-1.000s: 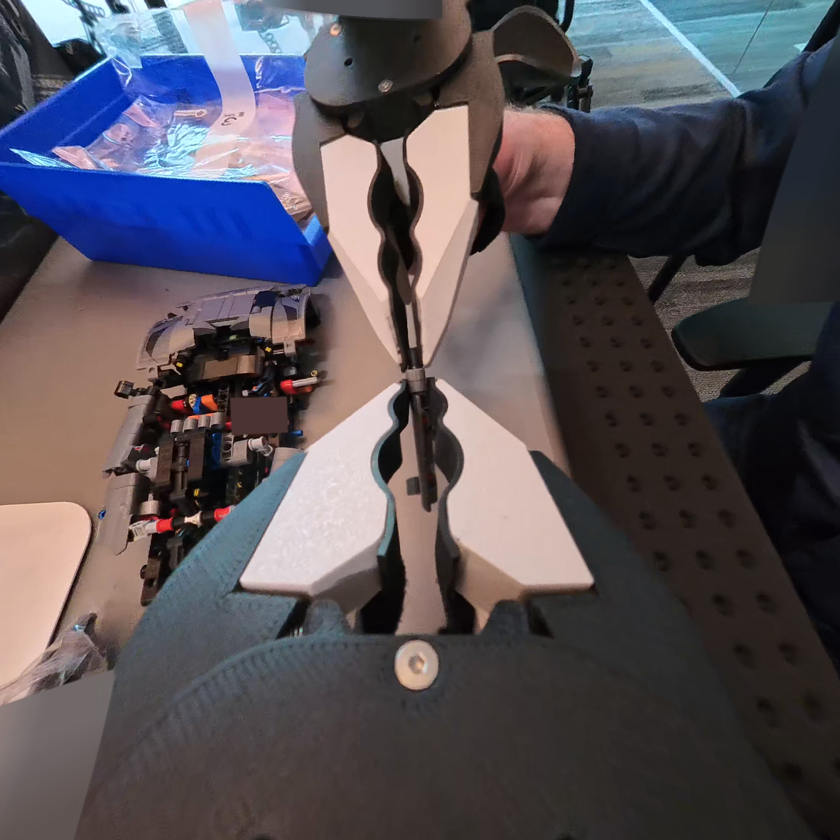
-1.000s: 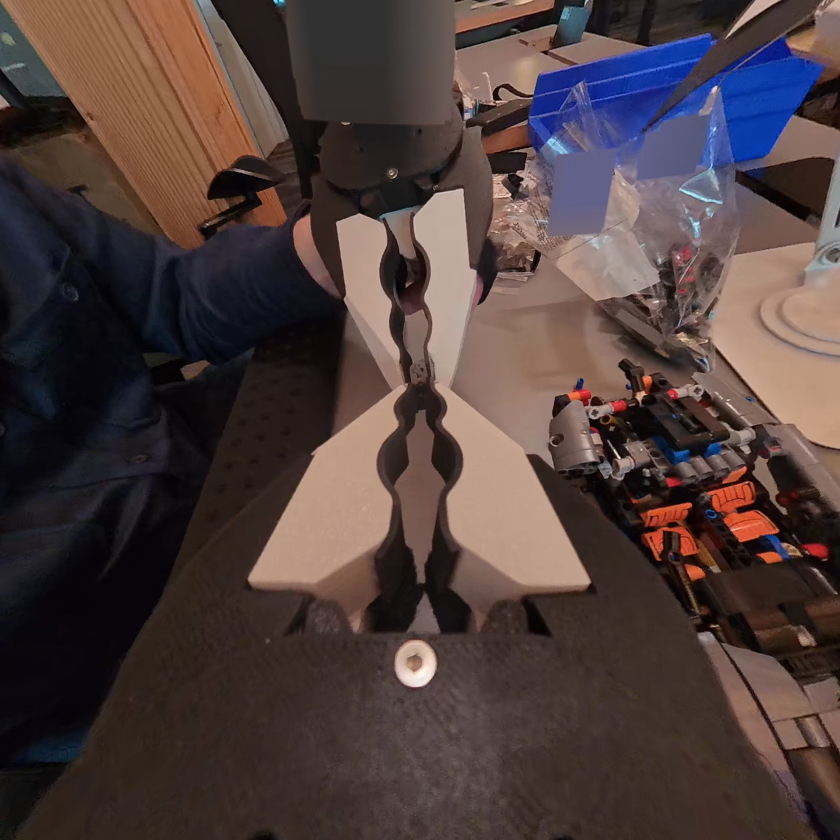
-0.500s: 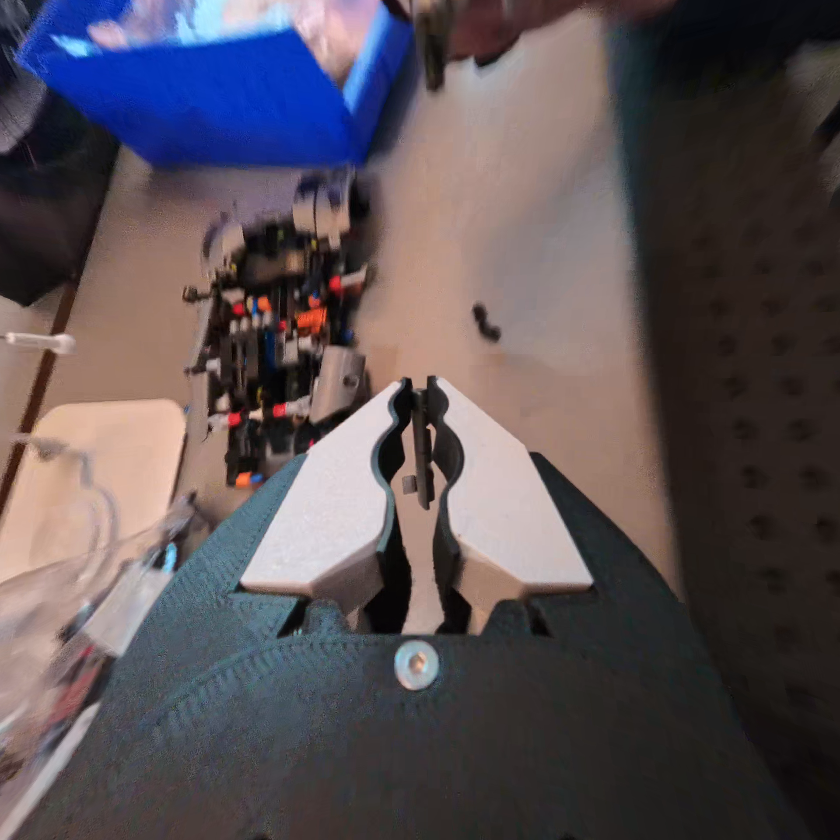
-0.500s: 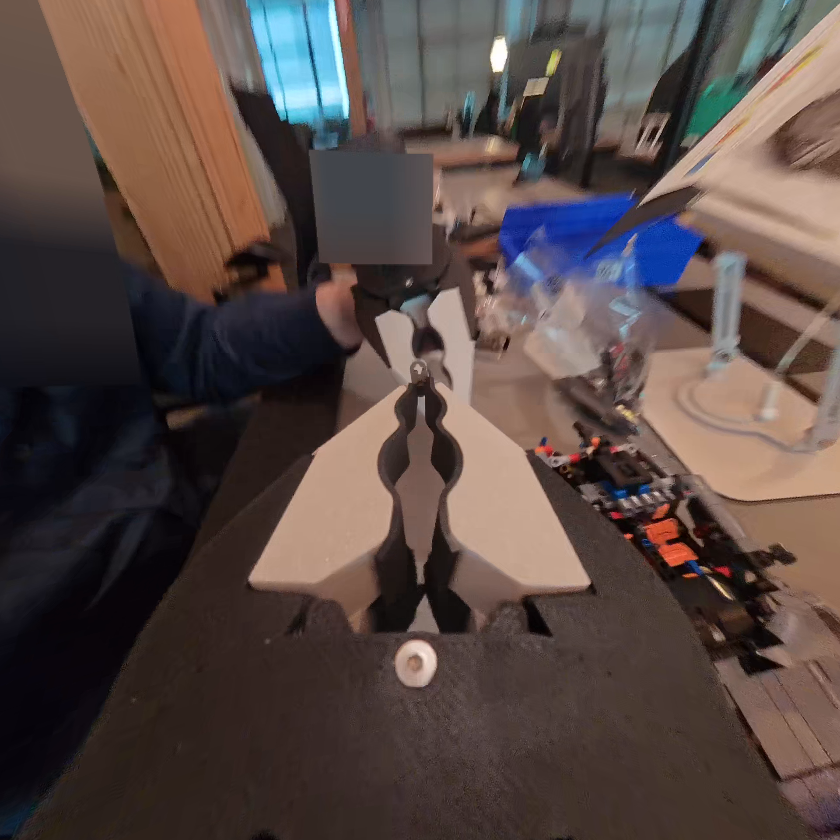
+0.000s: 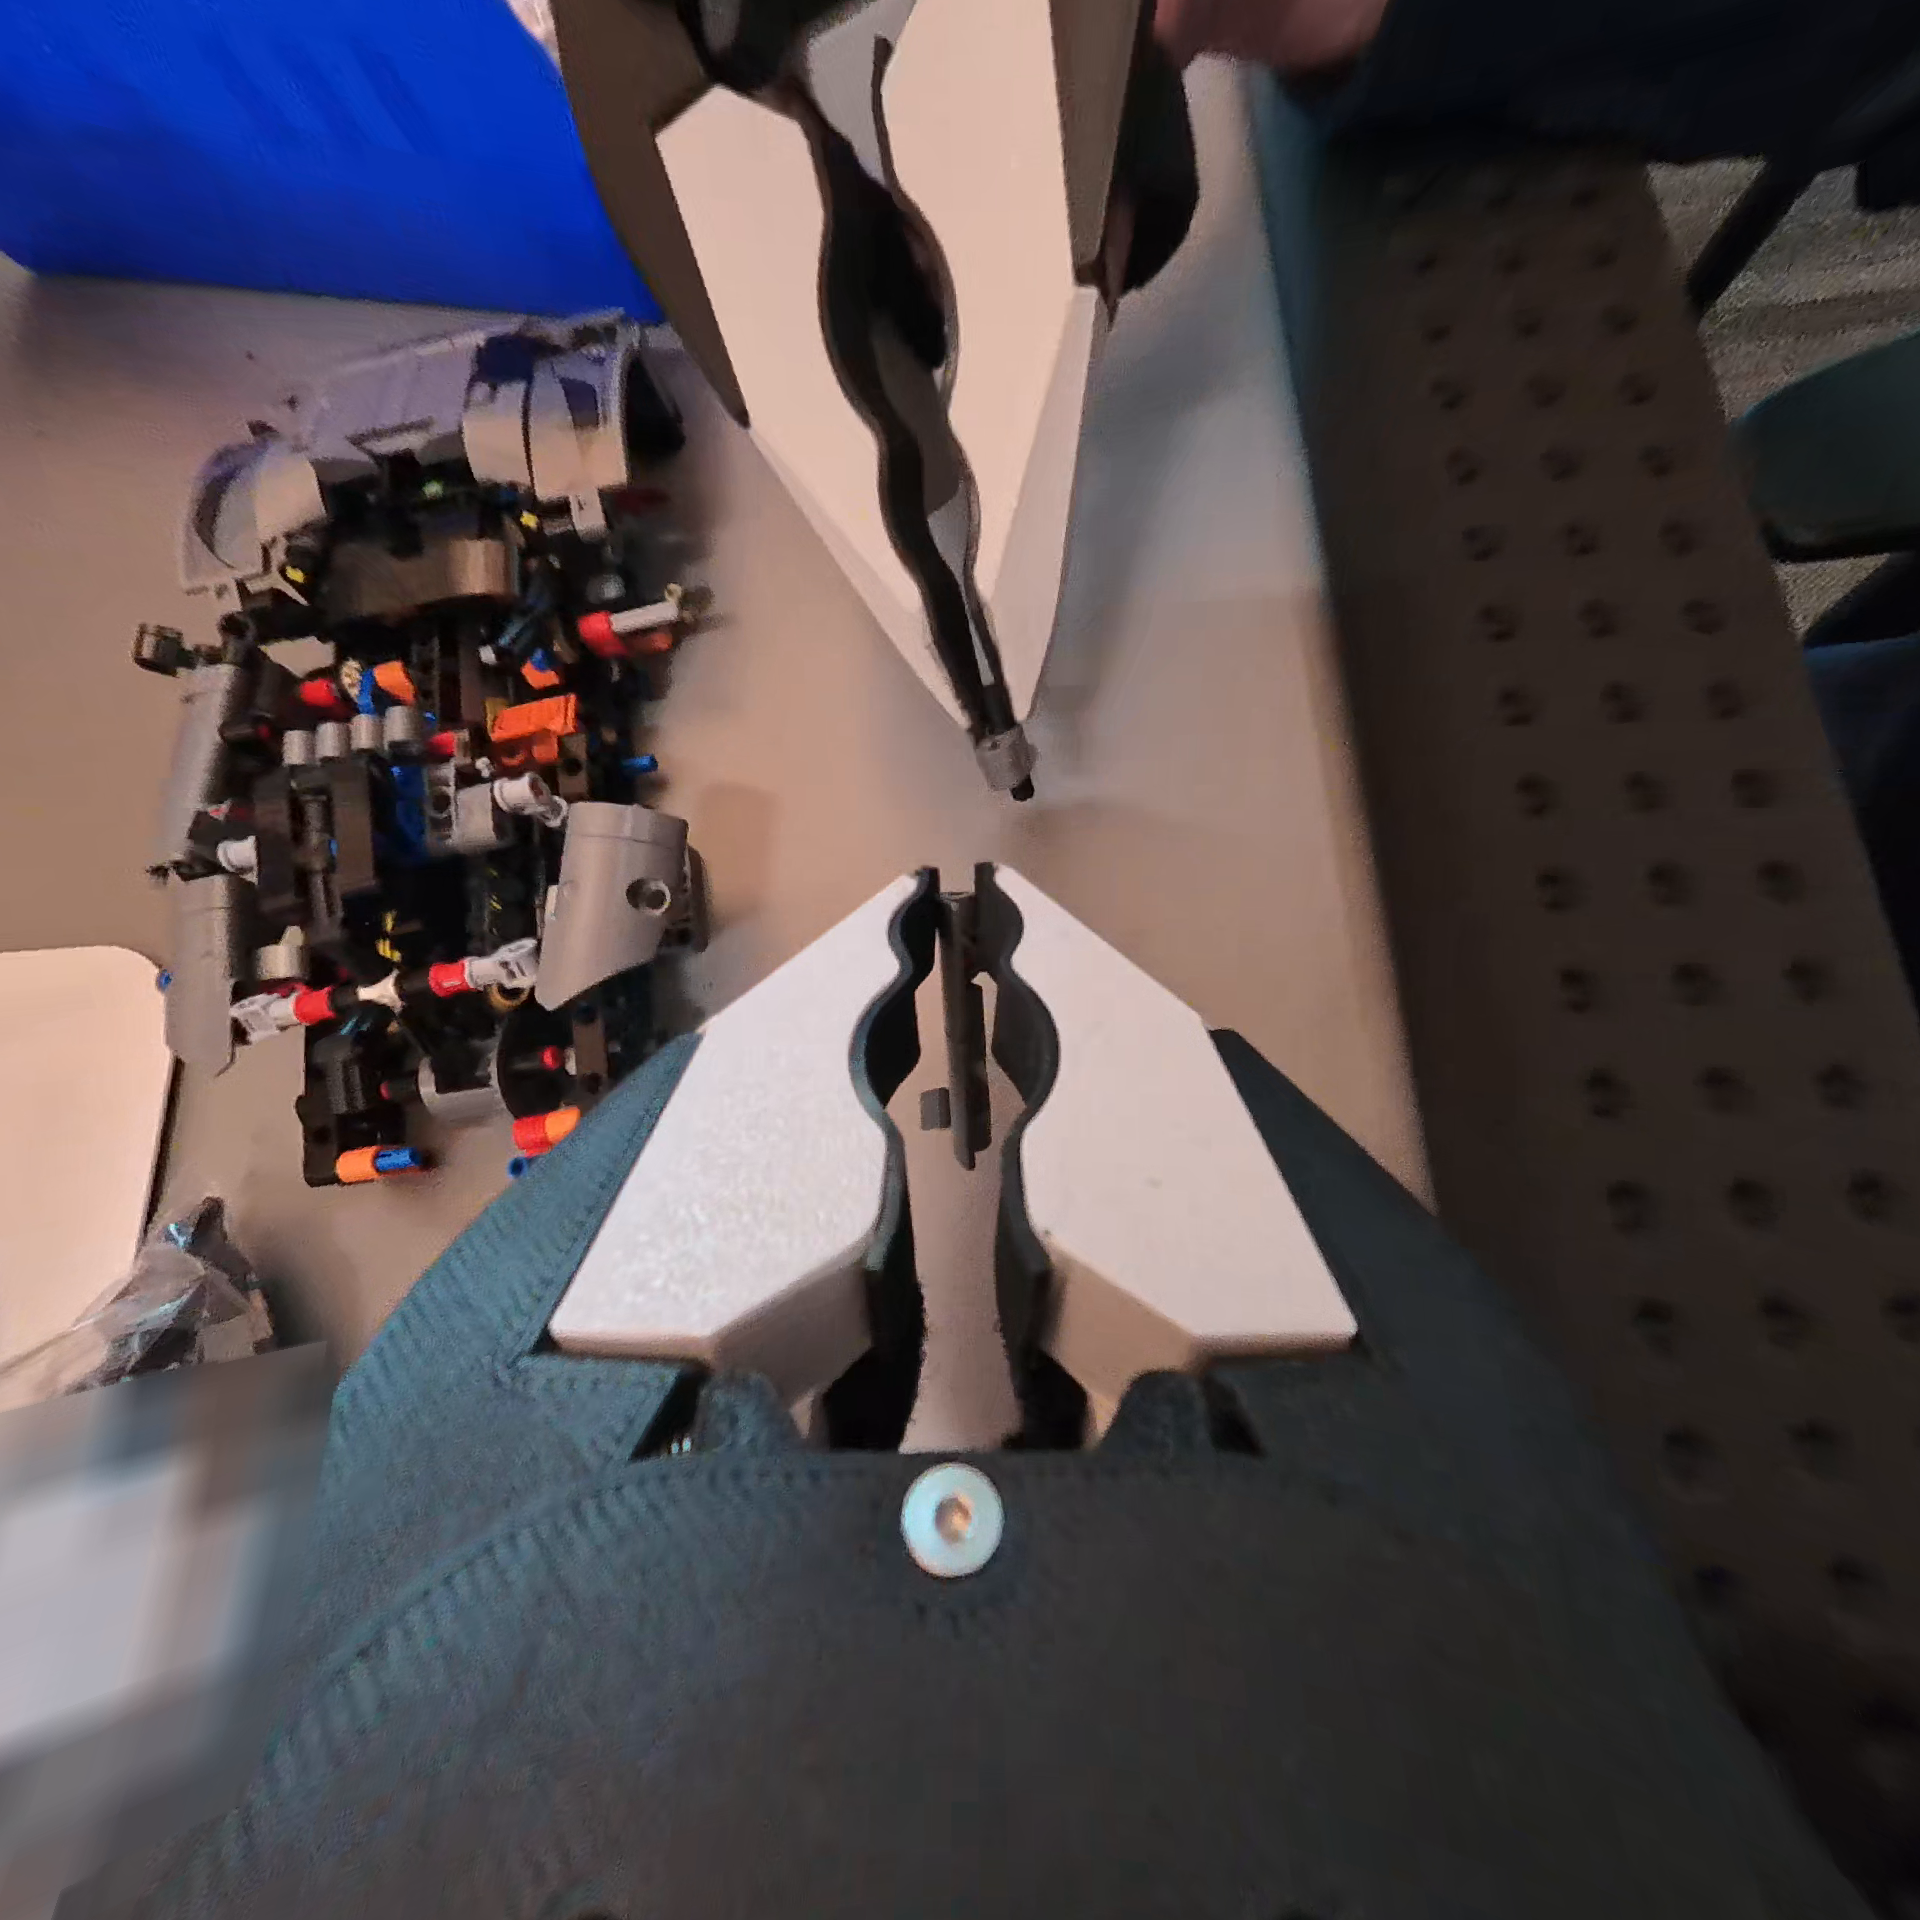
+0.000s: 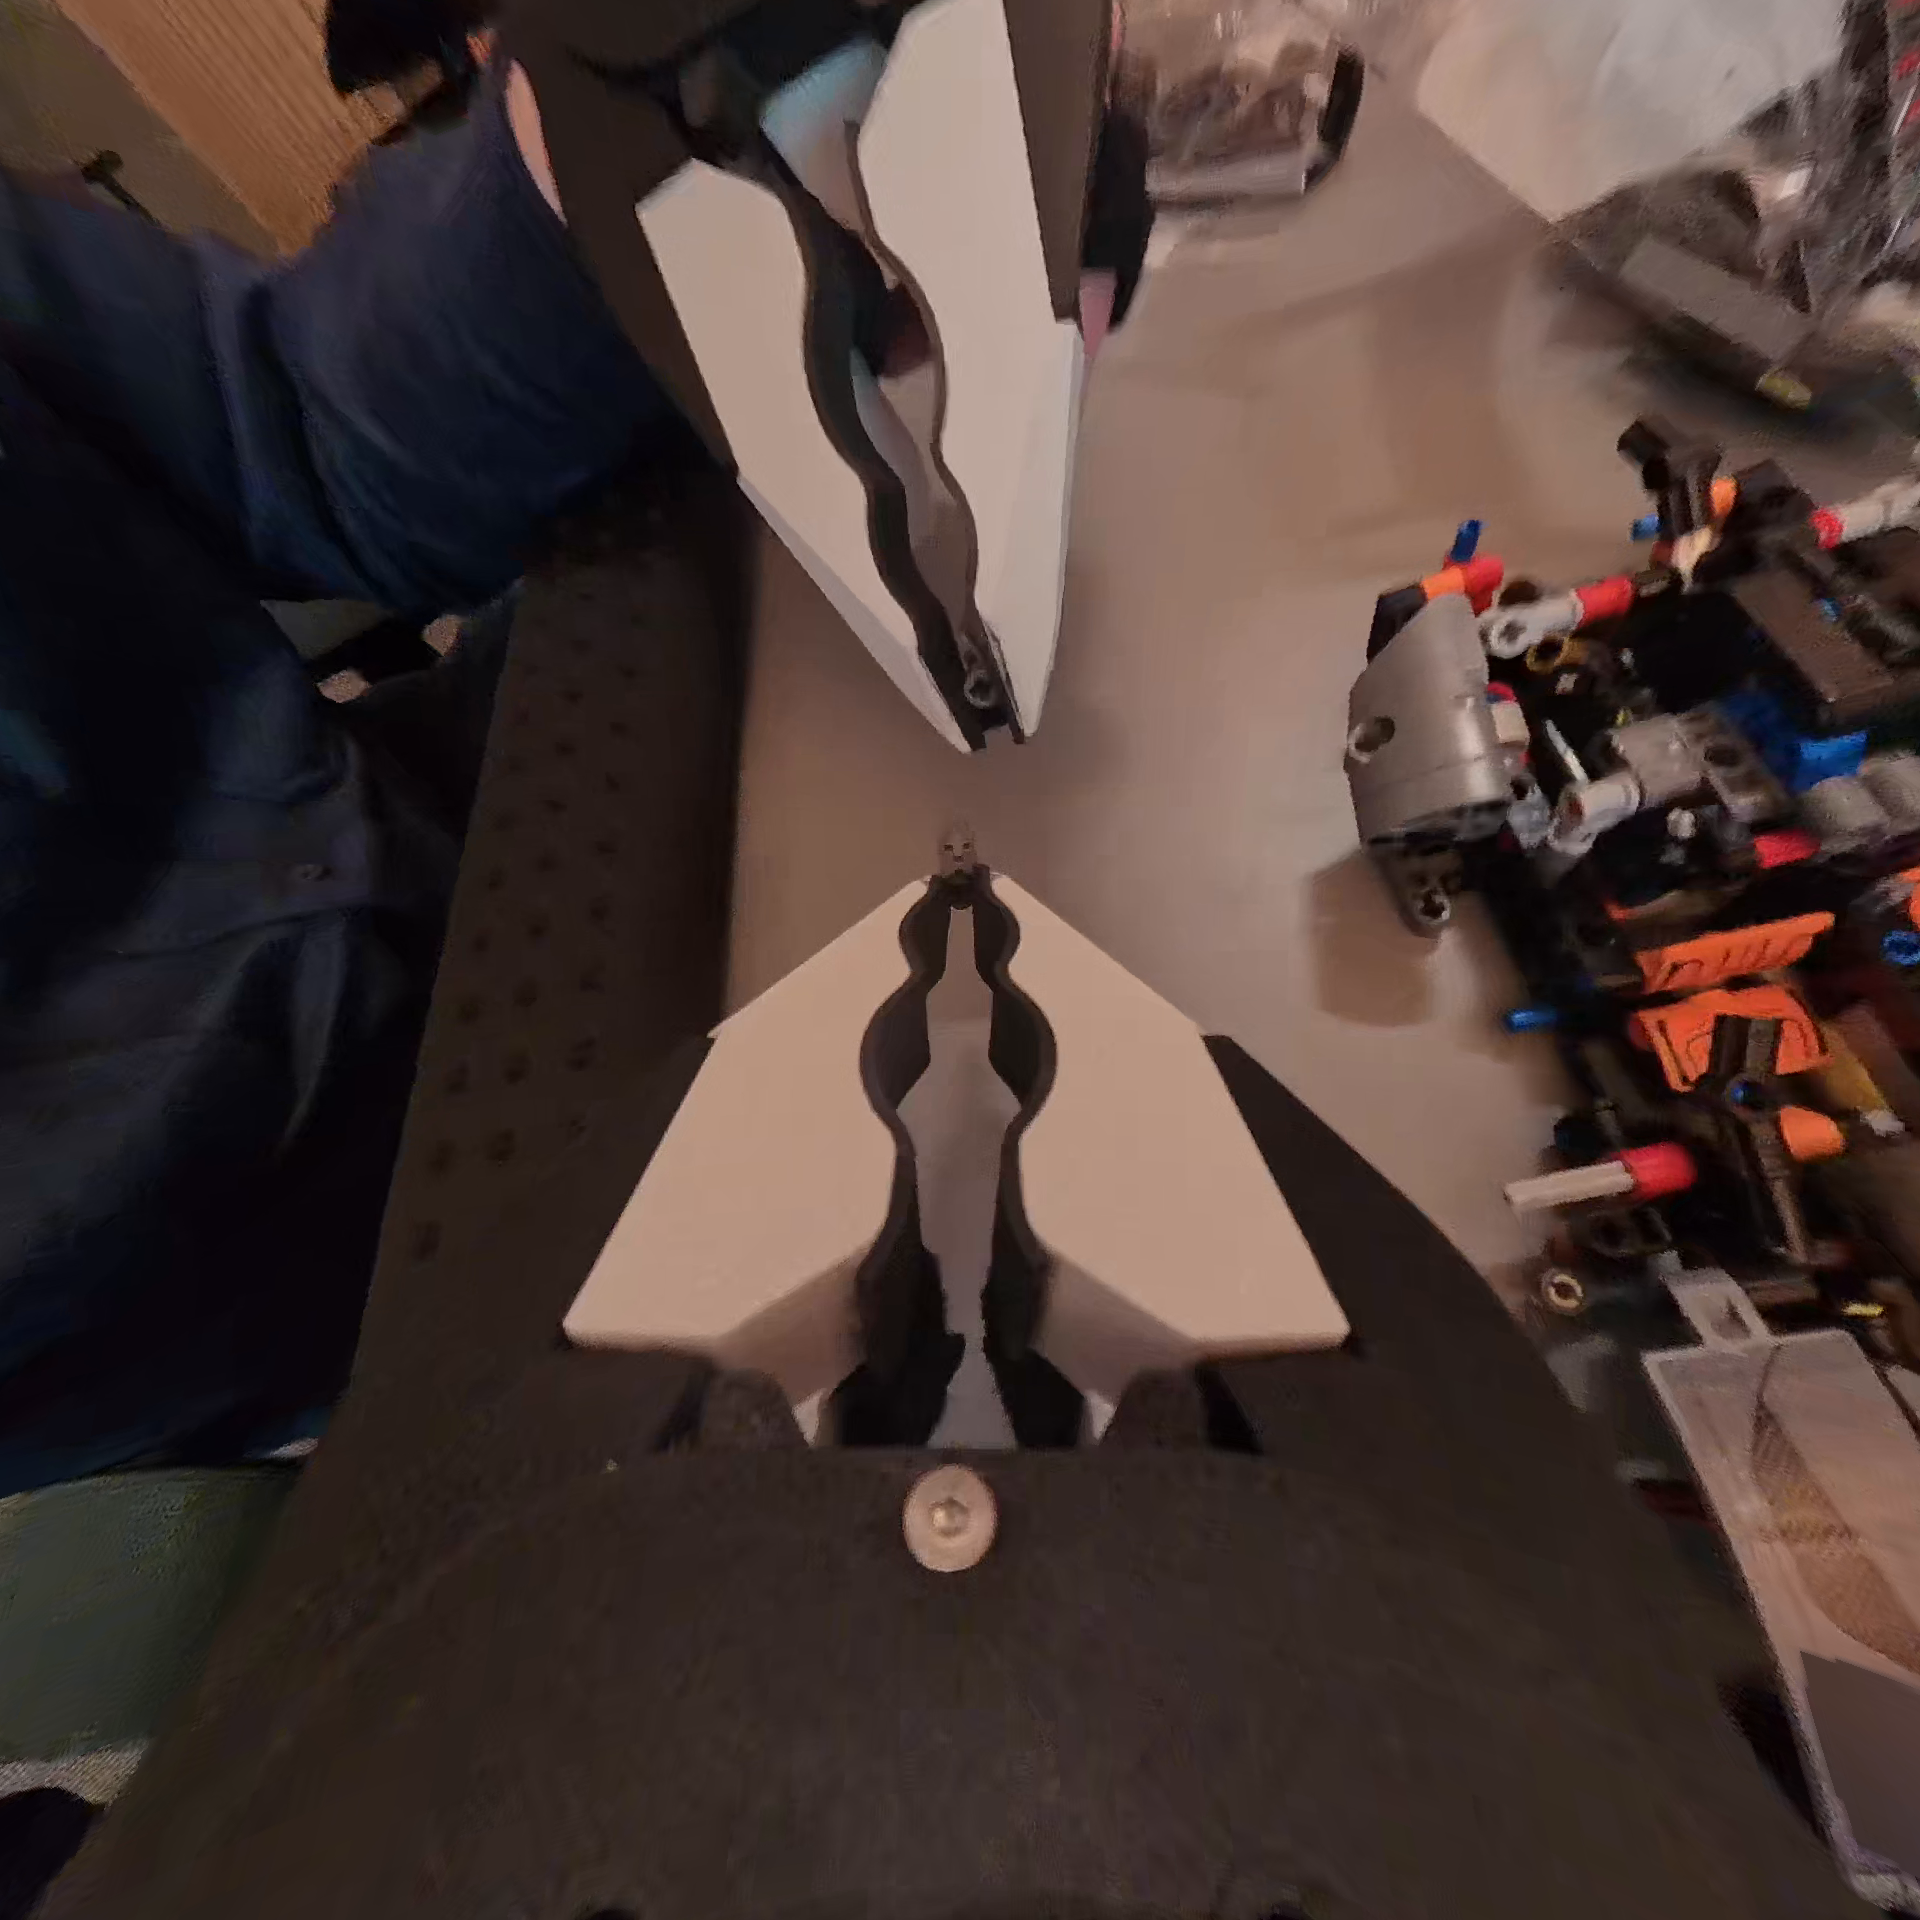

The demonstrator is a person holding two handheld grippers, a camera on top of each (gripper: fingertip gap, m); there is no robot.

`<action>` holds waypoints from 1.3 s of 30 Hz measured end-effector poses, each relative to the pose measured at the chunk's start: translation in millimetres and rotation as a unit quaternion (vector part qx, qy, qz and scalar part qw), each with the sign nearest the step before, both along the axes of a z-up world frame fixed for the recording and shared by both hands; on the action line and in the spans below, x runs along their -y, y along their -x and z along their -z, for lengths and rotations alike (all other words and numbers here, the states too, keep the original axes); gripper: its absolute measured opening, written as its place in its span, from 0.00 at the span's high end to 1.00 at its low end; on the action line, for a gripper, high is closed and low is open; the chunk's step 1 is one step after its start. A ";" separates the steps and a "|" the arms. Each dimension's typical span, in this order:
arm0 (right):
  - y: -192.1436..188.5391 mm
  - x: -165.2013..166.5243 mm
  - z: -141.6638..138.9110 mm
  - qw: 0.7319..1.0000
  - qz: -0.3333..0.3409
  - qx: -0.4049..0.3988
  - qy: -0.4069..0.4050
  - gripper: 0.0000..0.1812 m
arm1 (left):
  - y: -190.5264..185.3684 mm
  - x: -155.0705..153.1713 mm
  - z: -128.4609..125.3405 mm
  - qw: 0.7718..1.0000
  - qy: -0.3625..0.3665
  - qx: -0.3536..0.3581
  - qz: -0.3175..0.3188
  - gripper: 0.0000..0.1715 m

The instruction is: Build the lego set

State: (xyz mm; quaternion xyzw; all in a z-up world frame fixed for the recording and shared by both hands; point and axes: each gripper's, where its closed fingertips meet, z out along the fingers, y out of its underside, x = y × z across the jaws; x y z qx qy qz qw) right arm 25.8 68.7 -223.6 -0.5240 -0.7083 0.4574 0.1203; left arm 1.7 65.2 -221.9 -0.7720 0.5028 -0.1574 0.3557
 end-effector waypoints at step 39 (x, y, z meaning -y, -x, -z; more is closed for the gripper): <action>35.1 5.7 -44.9 0.989 0.060 -0.117 -0.064 0.95 | -30.1 -22.6 -82.6 0.944 -0.002 0.330 -0.026 0.98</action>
